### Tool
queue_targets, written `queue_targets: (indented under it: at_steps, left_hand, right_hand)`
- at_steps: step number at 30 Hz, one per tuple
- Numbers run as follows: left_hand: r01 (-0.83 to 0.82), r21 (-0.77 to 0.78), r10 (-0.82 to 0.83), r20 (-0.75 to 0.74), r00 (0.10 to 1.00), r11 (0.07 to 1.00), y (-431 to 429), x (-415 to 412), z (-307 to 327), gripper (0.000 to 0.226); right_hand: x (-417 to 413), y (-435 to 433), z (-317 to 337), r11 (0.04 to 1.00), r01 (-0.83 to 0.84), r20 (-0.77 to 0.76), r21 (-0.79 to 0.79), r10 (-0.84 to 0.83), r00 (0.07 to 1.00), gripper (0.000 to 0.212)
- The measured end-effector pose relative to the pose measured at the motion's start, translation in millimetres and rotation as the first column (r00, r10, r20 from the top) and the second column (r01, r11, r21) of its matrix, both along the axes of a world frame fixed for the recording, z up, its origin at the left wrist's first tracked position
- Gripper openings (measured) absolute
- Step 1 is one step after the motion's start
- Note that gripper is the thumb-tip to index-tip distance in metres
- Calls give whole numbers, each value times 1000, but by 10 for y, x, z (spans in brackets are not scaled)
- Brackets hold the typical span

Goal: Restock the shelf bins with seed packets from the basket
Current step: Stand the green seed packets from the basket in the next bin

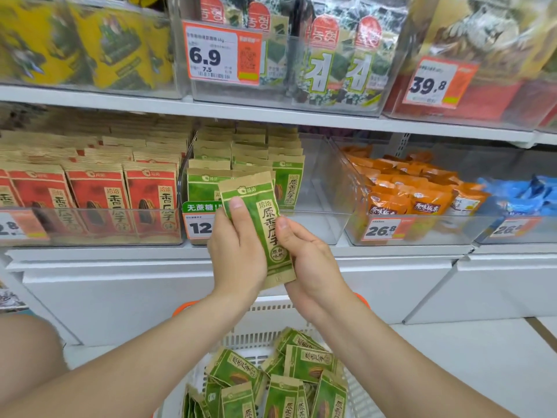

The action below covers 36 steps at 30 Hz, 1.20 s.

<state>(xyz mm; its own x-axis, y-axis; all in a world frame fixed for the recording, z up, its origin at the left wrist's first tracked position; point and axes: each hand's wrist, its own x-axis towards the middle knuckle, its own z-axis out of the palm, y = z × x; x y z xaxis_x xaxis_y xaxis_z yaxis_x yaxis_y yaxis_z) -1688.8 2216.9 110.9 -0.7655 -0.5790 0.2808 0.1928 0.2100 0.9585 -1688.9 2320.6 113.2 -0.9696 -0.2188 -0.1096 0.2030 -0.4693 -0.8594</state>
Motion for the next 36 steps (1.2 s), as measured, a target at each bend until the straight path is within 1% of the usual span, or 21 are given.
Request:
queue_targets:
  at_steps: [1, 3, 5, 6, 7, 9, 10, 11, 13, 15, 16, 18, 20, 23, 25, 27, 29, 32, 33, 34, 36]
  left_hand:
    - [1, -29, -2, -25, 1000, 1000, 4, -12, 23, 50]
    - [5, -57, -8, -53, 999, 998, 19, -38, 67, 45]
    - [22, -78, -29, -81, 996, 997, 26, -64, 101, 45]
    - [36, -102, -45, -89, 995, 994, 22, -80, 127, 46]
    - [55, -132, -68, -92, 993, 990, 17, -98, 158, 47]
    - [124, -205, -144, -87, 986, 971, -5, -139, 217, 47]
    - [171, -249, -194, -75, 978, 953, -20, -160, 242, 46]
    - [209, -295, -236, -58, 970, 933, -36, -181, 264, 45]
    - [211, -398, -250, -50, 967, 893, -78, -238, 263, 41]
    - [138, -499, -185, -46, 982, 855, -130, -307, 226, 26]
    - [107, -561, -143, -21, 989, 821, -160, -332, 206, 19]
    - [111, -701, -83, 74, 994, 705, -217, -356, 146, 20]
    - [165, -796, -42, 174, 984, 582, -264, -349, 94, 20]
    - [193, -887, 11, 218, 976, 420, -295, -305, 54, 16]
    - [186, -924, 17, 203, 979, 334, -295, -289, 52, 17]
    - [180, -941, 18, 193, 981, 288, -310, -296, 49, 18]
    - [174, -948, 27, 188, 982, 268, -332, -303, 47, 18]
    - [169, -956, 35, 183, 983, 239, -356, -305, 39, 20]
    - [173, -958, 35, 186, 982, 228, -359, -300, 39, 20]
    - [175, -960, 34, 187, 982, 217, -363, -299, 39, 21]
    - [177, -963, 32, 187, 982, 204, -368, -297, 42, 21]
  right_hand:
    - [-32, 23, 19, 999, -22, -4, -28, 21, 1000, 41]
    - [-97, 55, 56, 998, -12, -16, -61, 11, 1000, 50]
    - [-164, 103, 103, 999, 24, -66, -32, -26, 998, 52]
    - [-199, 144, 139, 998, 39, -134, 44, -33, 990, 50]
    - [-238, 199, 187, 985, 50, -228, 165, -12, 974, 44]
    - [-334, 319, 282, 916, 76, -412, 395, 102, 905, 31]
    - [-383, 369, 322, 887, 89, -474, 452, 155, 867, 27]
    - [-432, 407, 357, 875, 122, -524, 468, 163, 836, 25]
    - [-522, 461, 408, 872, 267, -619, 411, 53, 784, 24]
    - [-629, 496, 436, 823, 455, -689, 341, -110, 716, 22]
    - [-689, 507, 436, 782, 527, -712, 333, -158, 684, 22]
    - [-819, 507, 416, 704, 602, -742, 377, -160, 651, 22]
    - [-953, 462, 348, 613, 614, -734, 497, -81, 674, 21]
    - [-1132, 348, 266, 404, 590, -652, 699, 20, 758, 14]
    - [-1219, 279, 281, 344, 523, -568, 780, 37, 822, 13]
    - [-1329, 235, 325, 284, 422, -453, 861, 51, 890, 16]
    - [-1422, 210, 386, 246, 308, -333, 919, 64, 941, 17]
    - [-1535, 192, 443, 226, 218, -234, 950, 48, 971, 18]
    - [-1556, 183, 440, 225, 199, -214, 954, 45, 976, 26]
    - [-1572, 171, 433, 230, 169, -184, 958, 45, 982, 39]
    - [-1625, 165, 375, 252, 112, -131, 961, 61, 990, 72]
